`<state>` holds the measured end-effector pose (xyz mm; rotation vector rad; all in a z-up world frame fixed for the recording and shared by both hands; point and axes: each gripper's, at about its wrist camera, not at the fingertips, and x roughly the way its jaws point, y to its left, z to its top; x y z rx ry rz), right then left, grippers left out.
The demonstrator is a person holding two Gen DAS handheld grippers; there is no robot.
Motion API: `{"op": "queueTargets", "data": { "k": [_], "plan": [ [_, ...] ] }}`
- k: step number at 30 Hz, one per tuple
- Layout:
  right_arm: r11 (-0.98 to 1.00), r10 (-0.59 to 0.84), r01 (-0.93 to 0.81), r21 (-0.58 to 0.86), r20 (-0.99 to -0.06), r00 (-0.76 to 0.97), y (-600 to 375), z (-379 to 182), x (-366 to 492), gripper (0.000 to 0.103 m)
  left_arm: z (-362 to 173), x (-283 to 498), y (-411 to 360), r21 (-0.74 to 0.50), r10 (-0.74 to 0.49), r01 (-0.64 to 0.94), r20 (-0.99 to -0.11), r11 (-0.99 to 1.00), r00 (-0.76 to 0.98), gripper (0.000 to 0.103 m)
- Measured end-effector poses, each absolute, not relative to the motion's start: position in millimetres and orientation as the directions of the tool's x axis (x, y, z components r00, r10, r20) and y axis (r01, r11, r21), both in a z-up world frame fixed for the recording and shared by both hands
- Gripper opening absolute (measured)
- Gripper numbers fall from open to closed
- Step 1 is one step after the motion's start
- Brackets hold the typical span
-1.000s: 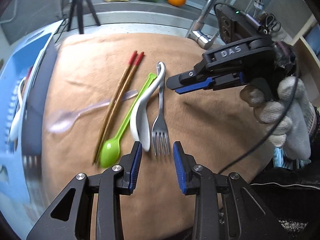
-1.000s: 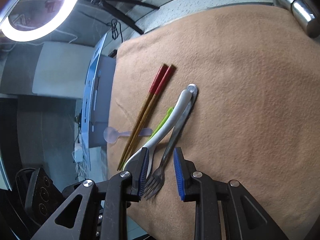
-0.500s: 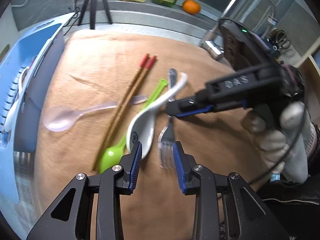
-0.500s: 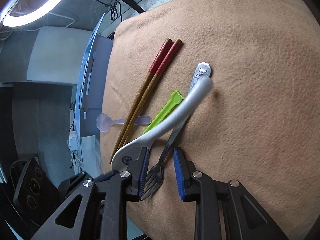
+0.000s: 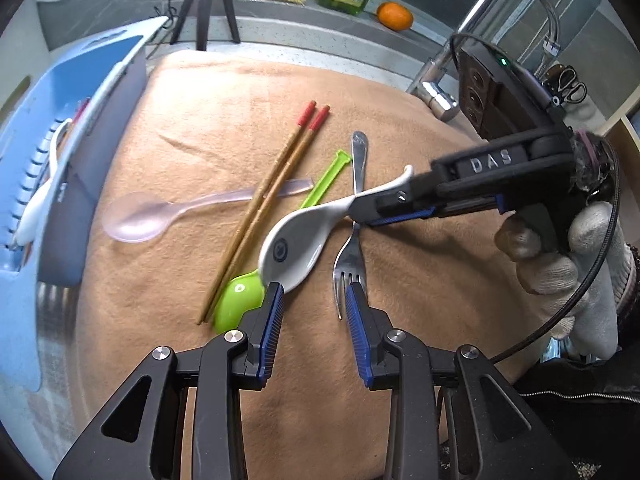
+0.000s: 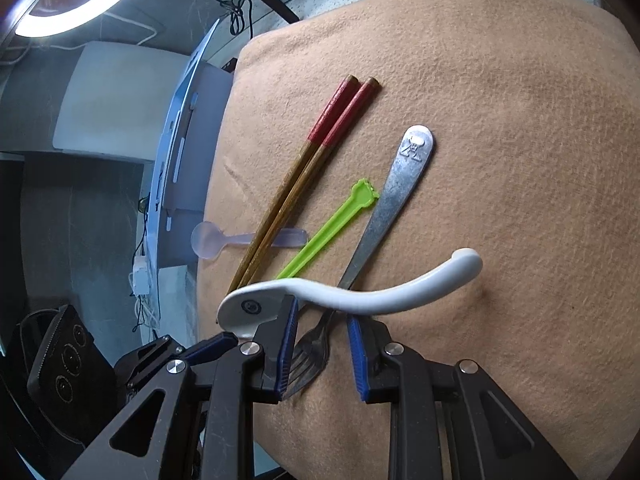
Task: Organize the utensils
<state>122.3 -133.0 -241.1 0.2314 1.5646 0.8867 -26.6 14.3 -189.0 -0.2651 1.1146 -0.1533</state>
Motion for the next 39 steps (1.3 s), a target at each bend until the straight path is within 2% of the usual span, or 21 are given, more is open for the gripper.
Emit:
{"op": "queueTargets", "data": {
  "k": [21, 31, 39],
  "plan": [
    [0.67, 0.664, -0.316, 0.671, -0.733, -0.149, -122.1, -221.5, 134.3, 0.023, -198.5, 6.9, 34.1, -0.147, -0.132, -0.004, -0.899, 0.989, 0.417, 0.03],
    [0.666, 0.671, -0.286, 0.689, -0.721, -0.173, -120.7, -223.5, 132.4, 0.023, -189.1, -2.6, 36.0, -0.149, -0.141, 0.017, -0.885, 0.989, 0.443, 0.03],
    [0.638, 0.684, -0.296, 0.711, -0.7, -0.207, -130.1, -215.7, 118.1, 0.023, -197.5, 13.6, 32.5, -0.093, -0.112, 0.066, -0.906, 0.993, 0.408, 0.03]
  ]
}}
